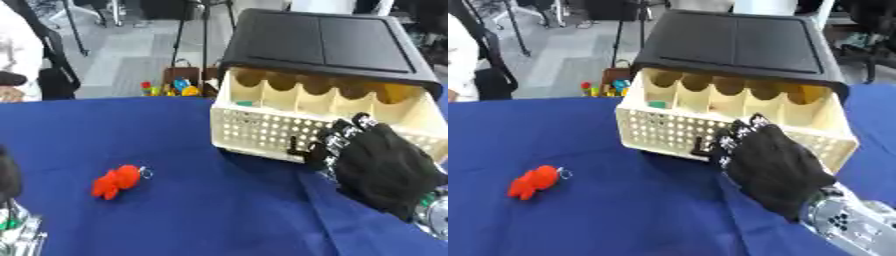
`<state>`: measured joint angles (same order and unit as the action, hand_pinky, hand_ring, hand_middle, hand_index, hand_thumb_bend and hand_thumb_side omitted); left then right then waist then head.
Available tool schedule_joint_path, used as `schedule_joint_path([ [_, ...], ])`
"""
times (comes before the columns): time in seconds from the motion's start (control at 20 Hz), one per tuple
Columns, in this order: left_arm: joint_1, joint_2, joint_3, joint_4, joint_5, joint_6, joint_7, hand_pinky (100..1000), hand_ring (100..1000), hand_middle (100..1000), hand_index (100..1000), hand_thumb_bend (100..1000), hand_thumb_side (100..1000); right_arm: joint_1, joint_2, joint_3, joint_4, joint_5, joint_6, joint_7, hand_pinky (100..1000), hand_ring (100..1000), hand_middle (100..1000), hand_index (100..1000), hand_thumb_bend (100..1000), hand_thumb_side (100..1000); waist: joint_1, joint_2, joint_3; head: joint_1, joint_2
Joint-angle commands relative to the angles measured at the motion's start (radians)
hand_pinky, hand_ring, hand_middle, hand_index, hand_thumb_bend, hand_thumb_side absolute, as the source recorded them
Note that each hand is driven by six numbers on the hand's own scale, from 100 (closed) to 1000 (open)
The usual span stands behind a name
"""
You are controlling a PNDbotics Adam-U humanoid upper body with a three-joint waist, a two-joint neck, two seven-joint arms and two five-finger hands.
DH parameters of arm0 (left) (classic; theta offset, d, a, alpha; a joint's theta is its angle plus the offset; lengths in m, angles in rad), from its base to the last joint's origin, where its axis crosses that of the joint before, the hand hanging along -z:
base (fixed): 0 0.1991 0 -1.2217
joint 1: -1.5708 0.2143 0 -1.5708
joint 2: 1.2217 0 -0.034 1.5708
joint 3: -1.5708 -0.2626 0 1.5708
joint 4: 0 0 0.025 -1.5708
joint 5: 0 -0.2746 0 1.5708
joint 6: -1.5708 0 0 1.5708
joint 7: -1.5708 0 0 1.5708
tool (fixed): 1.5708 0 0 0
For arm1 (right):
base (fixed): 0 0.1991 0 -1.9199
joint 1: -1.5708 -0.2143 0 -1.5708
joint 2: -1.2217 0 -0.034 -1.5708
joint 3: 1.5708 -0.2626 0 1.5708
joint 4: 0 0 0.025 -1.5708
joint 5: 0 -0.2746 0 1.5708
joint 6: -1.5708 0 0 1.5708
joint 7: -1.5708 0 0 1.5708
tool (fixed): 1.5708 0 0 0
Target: Pick up objects from table and place into drawer.
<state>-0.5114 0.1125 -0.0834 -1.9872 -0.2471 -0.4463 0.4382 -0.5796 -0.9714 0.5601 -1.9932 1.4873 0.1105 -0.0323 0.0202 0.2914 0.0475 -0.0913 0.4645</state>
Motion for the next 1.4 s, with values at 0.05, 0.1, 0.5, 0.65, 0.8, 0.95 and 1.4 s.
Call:
schedule_joint_path([
  [0.05, -0.012, 0.0, 0.001, -0.013, 0.001, -0.002, -0.003, 531, 726, 695, 864, 514, 815, 0.004, -0.013, -0.002, -0.007, -0.001, -0.006, 0.006, 100, 255, 264, 507, 170, 369, -0.004, -0.019, -0.002, 0.003, -0.009],
  [0.1, -0.012, 0.0, 0.001, -0.013, 0.001, -0.002, -0.003, 531, 727, 695, 864, 514, 815, 0.007, -0.013, -0.002, -0.007, -0.003, -0.007, 0.007, 100, 256, 268, 508, 162, 382, -0.004, -0.019, -0.002, 0.004, -0.009],
  [0.5, -0.011, 0.002, 0.003, -0.013, 0.0, 0.0, -0.003, 532, 727, 695, 864, 516, 813, 0.0, -0.014, -0.005, -0.007, -0.009, -0.022, -0.007, 100, 288, 297, 583, 113, 623, -0.002, -0.025, -0.011, 0.026, -0.015],
  [0.65, -0.009, 0.002, 0.004, -0.013, 0.0, 0.0, -0.003, 533, 727, 696, 864, 516, 813, -0.001, -0.018, -0.006, -0.007, -0.002, -0.027, 0.004, 100, 292, 306, 597, 152, 655, -0.003, -0.028, -0.016, 0.03, -0.013],
  [0.8, -0.008, 0.001, 0.003, -0.013, 0.0, 0.0, -0.004, 533, 728, 696, 864, 515, 815, 0.004, -0.021, -0.009, -0.007, -0.001, -0.025, 0.007, 100, 292, 307, 585, 144, 647, -0.004, -0.029, -0.021, 0.035, -0.008],
  [0.95, -0.008, 0.001, 0.003, -0.013, 0.001, 0.001, -0.006, 533, 728, 696, 864, 516, 815, 0.012, -0.024, -0.012, -0.007, 0.0, -0.021, 0.01, 100, 297, 313, 603, 149, 672, -0.004, -0.031, -0.023, 0.037, -0.007],
  [1.4, -0.004, 0.002, 0.004, -0.013, 0.001, 0.001, -0.008, 534, 728, 697, 864, 518, 813, 0.0, -0.024, -0.021, -0.007, -0.002, 0.007, -0.021, 100, 311, 335, 640, 230, 729, -0.005, -0.039, -0.029, 0.04, 0.006],
])
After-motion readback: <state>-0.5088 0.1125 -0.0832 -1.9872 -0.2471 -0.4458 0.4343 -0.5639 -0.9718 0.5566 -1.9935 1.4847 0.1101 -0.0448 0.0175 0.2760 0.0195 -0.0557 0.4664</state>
